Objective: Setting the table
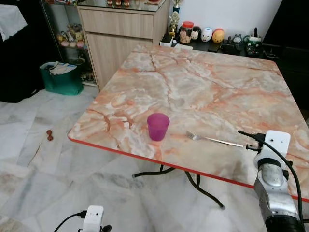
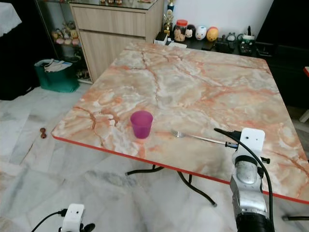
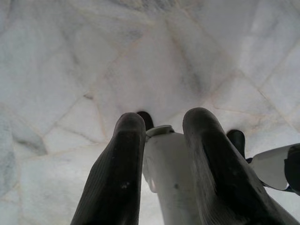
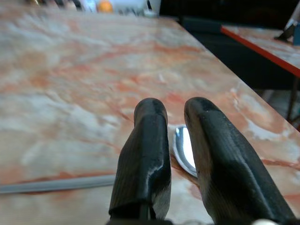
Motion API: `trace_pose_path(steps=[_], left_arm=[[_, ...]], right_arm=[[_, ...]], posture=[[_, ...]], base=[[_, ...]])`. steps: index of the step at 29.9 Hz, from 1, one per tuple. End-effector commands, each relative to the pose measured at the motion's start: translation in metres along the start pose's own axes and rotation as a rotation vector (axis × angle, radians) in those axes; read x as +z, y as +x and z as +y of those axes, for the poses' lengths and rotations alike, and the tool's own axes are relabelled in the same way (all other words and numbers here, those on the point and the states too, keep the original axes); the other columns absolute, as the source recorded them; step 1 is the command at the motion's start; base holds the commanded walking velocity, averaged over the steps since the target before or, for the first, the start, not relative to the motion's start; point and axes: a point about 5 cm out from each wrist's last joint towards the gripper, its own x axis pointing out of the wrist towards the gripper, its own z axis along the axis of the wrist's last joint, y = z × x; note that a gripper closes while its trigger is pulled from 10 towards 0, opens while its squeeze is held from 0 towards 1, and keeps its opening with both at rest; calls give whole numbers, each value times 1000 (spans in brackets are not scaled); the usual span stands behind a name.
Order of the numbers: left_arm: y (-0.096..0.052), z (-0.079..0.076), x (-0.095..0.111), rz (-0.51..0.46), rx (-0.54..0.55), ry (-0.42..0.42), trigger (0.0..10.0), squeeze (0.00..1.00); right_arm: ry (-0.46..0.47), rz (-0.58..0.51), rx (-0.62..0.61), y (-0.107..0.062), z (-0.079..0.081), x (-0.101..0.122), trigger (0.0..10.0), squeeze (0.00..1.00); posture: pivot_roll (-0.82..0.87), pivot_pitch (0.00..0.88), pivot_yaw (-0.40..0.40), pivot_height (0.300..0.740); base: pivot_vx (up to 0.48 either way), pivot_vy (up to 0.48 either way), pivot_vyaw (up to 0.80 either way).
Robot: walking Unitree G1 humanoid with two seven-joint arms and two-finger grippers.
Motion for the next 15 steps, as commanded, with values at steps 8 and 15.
trace_pose_path(steps=[8,15], left_arm=[[1,-3,2,15,-13,38,10000,0],[2,-3,5,-2,-19,58,10000,0]], right_arm=[[201,-51,68,-12,-15,3,10000,0],[209,-78,120,-7,-1,11,10000,0]], posture=[[27,0,-34,740],[34,0,-39,740]], base=[[0,0,0],[0,0,0]])
